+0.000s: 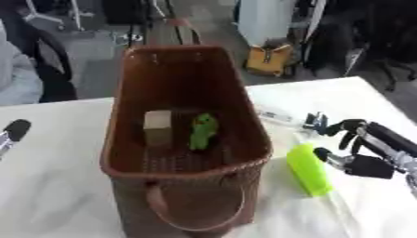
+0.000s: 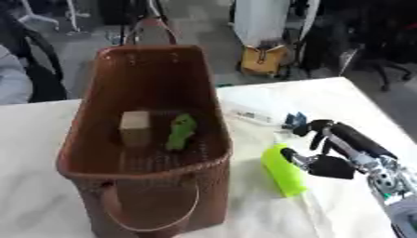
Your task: Pick up objects on the table and place them in the box.
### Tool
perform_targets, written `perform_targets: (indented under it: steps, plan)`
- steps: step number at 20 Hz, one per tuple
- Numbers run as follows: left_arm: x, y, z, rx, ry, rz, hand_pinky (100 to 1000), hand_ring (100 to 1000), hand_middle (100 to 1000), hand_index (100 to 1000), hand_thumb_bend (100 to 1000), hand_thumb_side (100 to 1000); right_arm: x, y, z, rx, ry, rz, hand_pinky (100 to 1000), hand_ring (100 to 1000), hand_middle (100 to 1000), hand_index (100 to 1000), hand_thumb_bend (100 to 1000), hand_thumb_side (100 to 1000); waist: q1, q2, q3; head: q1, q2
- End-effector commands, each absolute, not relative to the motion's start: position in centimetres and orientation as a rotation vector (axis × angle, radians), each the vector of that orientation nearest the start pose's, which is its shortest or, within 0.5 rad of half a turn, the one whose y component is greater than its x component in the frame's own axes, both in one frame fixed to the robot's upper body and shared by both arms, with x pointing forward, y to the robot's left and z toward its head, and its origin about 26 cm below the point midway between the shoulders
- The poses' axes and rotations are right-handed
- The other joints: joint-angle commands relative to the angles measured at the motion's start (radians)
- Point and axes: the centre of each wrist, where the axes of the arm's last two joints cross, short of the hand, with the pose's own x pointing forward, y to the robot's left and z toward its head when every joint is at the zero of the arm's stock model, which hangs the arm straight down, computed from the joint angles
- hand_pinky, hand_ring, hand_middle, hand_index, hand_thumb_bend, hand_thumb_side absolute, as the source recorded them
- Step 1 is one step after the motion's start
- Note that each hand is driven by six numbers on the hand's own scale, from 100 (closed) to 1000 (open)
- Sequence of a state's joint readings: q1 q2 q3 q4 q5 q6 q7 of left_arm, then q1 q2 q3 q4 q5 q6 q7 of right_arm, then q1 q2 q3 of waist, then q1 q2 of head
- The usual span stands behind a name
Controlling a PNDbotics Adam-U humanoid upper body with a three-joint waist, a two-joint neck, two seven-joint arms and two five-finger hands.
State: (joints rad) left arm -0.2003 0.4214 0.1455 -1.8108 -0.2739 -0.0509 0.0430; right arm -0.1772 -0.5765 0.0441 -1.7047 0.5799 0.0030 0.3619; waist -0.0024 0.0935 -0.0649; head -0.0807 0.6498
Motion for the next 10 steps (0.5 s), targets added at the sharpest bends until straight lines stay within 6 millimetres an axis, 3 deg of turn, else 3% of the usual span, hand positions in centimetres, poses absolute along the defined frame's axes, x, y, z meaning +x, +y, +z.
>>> perform_targets:
  steps: [1,10]
  plan:
    - [30.7,34.2,16.6,0.727,-2.040,-0.469,672,633,651,790,747,485,31.5,-34.4,12.9,-0.717,-1.433,1.219,518,609,740,826,435,747,-0.002,-0.013,0.001,0.001,-0.007]
    - [30.7,34.2,16.6,0.725,-2.039,-0.470,671,633,652,790,750,487,32.0,-34.7,11.4,-0.714,-1.350,1.254,523,615,742,825,445,750,-0.001,-0.013,0.003,0.000,-0.007]
